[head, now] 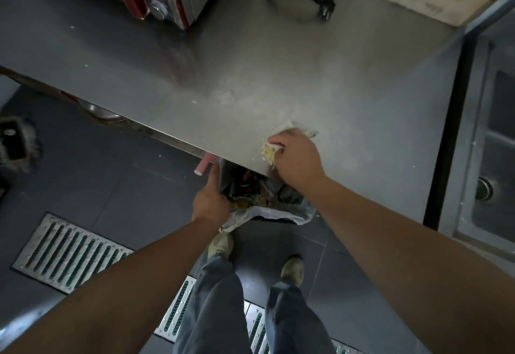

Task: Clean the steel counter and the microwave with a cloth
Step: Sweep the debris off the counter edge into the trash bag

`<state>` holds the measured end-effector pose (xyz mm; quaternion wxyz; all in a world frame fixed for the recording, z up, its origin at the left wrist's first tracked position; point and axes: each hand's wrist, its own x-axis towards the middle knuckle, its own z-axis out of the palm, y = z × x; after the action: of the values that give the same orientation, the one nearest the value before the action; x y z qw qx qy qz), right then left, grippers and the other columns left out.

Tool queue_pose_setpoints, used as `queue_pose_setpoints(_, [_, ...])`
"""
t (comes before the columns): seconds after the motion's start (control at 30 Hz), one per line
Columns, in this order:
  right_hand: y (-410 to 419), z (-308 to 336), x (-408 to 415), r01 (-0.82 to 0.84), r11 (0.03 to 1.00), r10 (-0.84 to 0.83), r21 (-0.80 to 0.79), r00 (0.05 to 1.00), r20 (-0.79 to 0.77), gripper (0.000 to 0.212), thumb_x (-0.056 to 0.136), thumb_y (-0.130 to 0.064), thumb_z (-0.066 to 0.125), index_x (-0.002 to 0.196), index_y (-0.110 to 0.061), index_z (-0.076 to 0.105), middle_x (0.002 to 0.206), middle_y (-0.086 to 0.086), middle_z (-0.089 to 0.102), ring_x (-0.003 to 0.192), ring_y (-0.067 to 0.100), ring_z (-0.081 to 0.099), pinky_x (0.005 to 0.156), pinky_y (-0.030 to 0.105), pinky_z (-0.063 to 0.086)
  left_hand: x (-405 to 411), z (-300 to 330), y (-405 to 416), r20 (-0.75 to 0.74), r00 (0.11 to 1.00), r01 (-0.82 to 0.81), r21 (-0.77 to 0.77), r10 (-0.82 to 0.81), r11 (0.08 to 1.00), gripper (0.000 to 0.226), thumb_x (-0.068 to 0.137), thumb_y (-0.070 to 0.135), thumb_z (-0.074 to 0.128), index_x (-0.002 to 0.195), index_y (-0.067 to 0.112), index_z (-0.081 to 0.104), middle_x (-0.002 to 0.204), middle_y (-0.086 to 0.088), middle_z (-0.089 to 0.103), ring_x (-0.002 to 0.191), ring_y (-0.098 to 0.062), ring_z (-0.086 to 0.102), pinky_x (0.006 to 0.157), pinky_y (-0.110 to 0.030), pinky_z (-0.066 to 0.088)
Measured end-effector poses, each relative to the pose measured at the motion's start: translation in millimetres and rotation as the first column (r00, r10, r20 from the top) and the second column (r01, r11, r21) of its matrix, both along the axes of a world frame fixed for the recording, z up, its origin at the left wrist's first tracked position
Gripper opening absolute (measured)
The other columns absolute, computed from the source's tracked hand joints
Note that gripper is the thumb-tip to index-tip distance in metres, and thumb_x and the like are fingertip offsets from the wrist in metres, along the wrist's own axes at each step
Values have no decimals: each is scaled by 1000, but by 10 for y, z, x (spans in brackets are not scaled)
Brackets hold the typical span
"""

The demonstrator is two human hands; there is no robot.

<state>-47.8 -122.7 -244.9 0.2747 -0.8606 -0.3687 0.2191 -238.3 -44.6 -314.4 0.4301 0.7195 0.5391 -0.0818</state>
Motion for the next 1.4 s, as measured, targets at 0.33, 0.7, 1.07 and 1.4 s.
queue_pose_setpoints(0.33, [396, 436, 744, 386, 904, -351, 181, 915, -198, 37, 79, -1, 51, 95, -22, 77, 97, -5, 73, 95, 13, 68, 91, 30, 54, 74, 54, -38, 24, 1000, -12, -40, 13, 999, 94, 88, -4, 41, 150, 57, 5, 104, -17, 63, 81, -32, 62, 66, -38, 52])
queue_pose_setpoints(0.7, [524, 79, 710, 10, 982, 18, -191, 989, 146, 45, 81, -23, 58, 126, -26, 60, 127, 7, 55, 110, 30, 56, 88, 31, 45, 138, 46, 86, 21, 1000, 8, -18, -8, 1000, 93, 88, -6, 41, 151, 54, 9, 115, -20, 61, 83, -31, 55, 68, -35, 46])
queue_pose_setpoints(1.07, [172, 4, -47, -320, 936, 344, -147, 920, 189, 60, 81, 7, 56, 136, -17, 55, 137, 12, 43, 116, 33, 43, 93, 36, 45, 141, 127, 136, -9, 1000, -16, -42, 15, 999, 91, 87, -6, 39, 155, 47, 10, 105, -16, 57, 83, -31, 53, 69, -36, 45])
queue_pose_setpoints(1.4, [96, 247, 432, -90, 994, 81, 57, 986, 146, 49, 88, -2, 53, 136, -13, 58, 132, 11, 51, 113, 21, 51, 93, 15, 32, 109, 178, 110, 12, 999, -32, -69, 33, 997, 95, 86, -5, 38, 150, 57, 6, 108, -19, 62, 82, -34, 59, 66, -37, 47])
